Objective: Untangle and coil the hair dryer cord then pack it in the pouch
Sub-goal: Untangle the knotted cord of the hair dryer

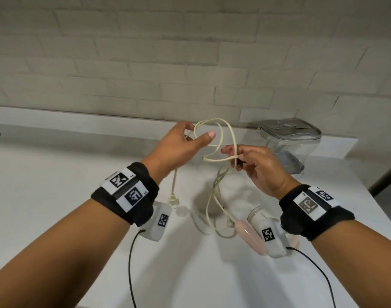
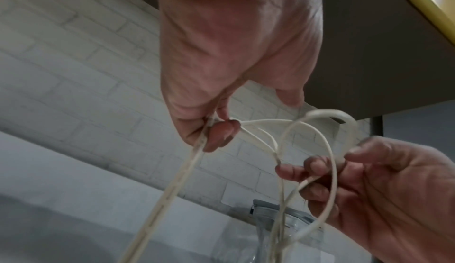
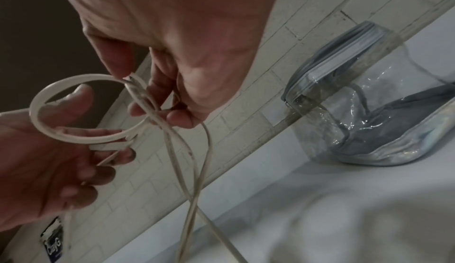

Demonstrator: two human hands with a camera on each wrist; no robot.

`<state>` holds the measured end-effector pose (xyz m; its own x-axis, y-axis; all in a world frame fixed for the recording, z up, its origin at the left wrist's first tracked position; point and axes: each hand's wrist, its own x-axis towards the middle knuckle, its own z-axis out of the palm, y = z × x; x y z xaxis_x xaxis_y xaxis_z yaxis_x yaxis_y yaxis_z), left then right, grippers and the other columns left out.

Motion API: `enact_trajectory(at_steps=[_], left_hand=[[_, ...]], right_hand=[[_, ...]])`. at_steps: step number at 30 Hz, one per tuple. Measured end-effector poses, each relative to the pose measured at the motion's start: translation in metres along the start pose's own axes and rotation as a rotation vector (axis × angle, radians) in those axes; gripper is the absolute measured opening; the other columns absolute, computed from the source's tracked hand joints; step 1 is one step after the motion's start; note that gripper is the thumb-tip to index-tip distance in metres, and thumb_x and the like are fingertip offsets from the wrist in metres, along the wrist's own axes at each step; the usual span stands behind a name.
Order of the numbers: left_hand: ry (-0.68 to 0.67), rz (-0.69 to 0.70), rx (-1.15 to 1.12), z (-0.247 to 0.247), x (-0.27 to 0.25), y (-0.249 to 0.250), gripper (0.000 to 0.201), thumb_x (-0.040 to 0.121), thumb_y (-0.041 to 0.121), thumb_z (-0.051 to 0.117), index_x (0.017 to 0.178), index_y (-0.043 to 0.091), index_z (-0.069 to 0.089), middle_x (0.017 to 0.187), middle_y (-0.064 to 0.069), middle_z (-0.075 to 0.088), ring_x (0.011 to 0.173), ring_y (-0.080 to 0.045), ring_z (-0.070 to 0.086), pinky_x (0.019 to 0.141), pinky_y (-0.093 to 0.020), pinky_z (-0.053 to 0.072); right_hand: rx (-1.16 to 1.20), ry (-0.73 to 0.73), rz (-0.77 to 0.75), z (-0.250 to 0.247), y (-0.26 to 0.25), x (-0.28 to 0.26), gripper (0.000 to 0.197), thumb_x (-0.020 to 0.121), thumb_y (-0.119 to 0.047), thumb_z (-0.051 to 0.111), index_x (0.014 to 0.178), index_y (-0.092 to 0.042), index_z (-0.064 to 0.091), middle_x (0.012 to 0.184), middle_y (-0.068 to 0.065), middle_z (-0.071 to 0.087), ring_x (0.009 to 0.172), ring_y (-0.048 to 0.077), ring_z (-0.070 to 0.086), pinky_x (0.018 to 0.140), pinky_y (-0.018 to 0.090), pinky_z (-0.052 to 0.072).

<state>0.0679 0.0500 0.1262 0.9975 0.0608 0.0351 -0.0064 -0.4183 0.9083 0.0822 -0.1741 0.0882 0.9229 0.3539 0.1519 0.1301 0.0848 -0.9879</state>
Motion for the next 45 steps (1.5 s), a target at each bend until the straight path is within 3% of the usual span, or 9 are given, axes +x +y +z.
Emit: enact_trajectory(at_steps=[6, 14, 17, 21, 24, 29, 35, 41, 45], left_hand=[[-0.087, -0.004, 0.021, 0.016, 0.003, -0.005, 0.073, 0.074, 0.038, 0.085, 0.131, 0.026, 0.041, 0.097, 0.002, 0.060, 0.071, -0.012, 0.056, 0.051, -0.018, 0.040], [0.068, -0.033, -0.060, 0.002, 0.008, -0.011, 0.037, 0.081, 0.041, 0.065, 0.112, 0.023, 0.056, 0.105, -0.006, 0.071, 0.075, -0.019, 0.057, 0.062, -0.030, 0.041], [0.139, 0.003, -0.075, -0.012, 0.013, -0.012, 0.016, 0.087, 0.020, 0.064, 0.102, 0.020, 0.060, 0.092, -0.005, 0.076, 0.074, -0.018, 0.057, 0.065, -0.029, 0.040], [0.038, 0.080, 0.094, -0.013, 0.008, -0.010, 0.032, 0.092, 0.050, 0.063, 0.111, 0.025, 0.067, 0.069, 0.004, 0.061, 0.056, -0.010, 0.050, 0.060, -0.027, 0.039], [0.031, 0.136, 0.236, -0.003, 0.009, -0.014, 0.032, 0.095, 0.043, 0.061, 0.092, 0.014, 0.075, 0.052, 0.010, 0.046, 0.044, -0.004, 0.039, 0.051, -0.023, 0.033], [0.004, 0.174, 0.398, -0.002, 0.010, -0.015, 0.024, 0.098, 0.019, 0.050, 0.081, 0.022, 0.067, 0.073, -0.001, 0.065, 0.063, -0.021, 0.058, 0.056, -0.027, 0.044], [-0.047, 0.020, 0.293, -0.029, 0.012, -0.030, 0.014, 0.091, 0.005, 0.061, 0.088, 0.008, 0.074, 0.081, -0.011, 0.074, 0.073, -0.030, 0.070, 0.069, -0.040, 0.060], [0.014, -0.212, 0.289, -0.040, 0.019, -0.064, 0.016, 0.092, -0.004, 0.055, 0.097, 0.006, 0.067, 0.093, -0.017, 0.074, 0.069, -0.024, 0.070, 0.065, -0.035, 0.061], [0.020, -0.225, 0.488, -0.038, 0.024, -0.076, 0.015, 0.089, 0.002, 0.061, 0.100, 0.007, 0.070, 0.094, -0.015, 0.073, 0.080, -0.029, 0.071, 0.074, -0.040, 0.062]], right_hand=[[-0.042, -0.042, -0.031, -0.003, 0.002, 0.002, 0.025, 0.090, -0.008, 0.064, 0.102, 0.012, 0.069, 0.099, 0.034, 0.066, 0.081, 0.027, 0.059, 0.075, 0.030, 0.052], [-0.065, -0.033, 0.051, -0.006, -0.002, 0.000, 0.024, 0.102, -0.010, 0.051, 0.093, 0.005, 0.067, 0.082, 0.019, 0.063, 0.075, 0.022, 0.062, 0.078, 0.033, 0.053], [-0.179, -0.049, 0.052, -0.008, -0.007, -0.002, 0.035, 0.099, -0.031, 0.056, 0.080, -0.003, 0.065, 0.077, 0.015, 0.057, 0.069, 0.020, 0.053, 0.070, 0.032, 0.046], [-0.466, -0.142, -0.031, -0.005, -0.016, 0.001, 0.020, 0.098, -0.029, 0.061, 0.090, -0.015, 0.073, 0.096, 0.006, 0.073, 0.092, 0.023, 0.067, 0.088, 0.035, 0.049], [-0.504, -0.151, -0.115, 0.007, -0.027, 0.004, 0.038, 0.093, -0.041, 0.065, 0.082, -0.005, 0.068, 0.077, 0.019, 0.061, 0.065, 0.023, 0.057, 0.066, 0.034, 0.048], [-0.271, -0.167, -0.003, 0.013, -0.040, 0.010, 0.034, 0.101, -0.034, 0.057, 0.091, -0.005, 0.071, 0.053, 0.008, 0.047, 0.054, 0.023, 0.054, 0.065, 0.041, 0.041], [0.194, -0.164, -0.054, -0.017, -0.063, 0.009, 0.021, 0.094, -0.019, 0.059, 0.105, -0.010, 0.075, 0.074, 0.003, 0.061, 0.055, 0.013, 0.051, 0.062, 0.028, 0.048], [0.319, -0.172, 0.010, -0.042, -0.089, 0.006, 0.050, 0.088, -0.051, 0.062, 0.054, -0.020, 0.043, 0.039, -0.007, 0.032, 0.038, 0.012, 0.034, 0.062, 0.033, 0.048], [0.324, -0.155, 0.016, -0.035, -0.101, 0.000, 0.036, 0.094, -0.030, 0.047, 0.077, -0.015, 0.075, 0.054, 0.000, 0.061, 0.046, 0.015, 0.058, 0.072, 0.043, 0.062]])
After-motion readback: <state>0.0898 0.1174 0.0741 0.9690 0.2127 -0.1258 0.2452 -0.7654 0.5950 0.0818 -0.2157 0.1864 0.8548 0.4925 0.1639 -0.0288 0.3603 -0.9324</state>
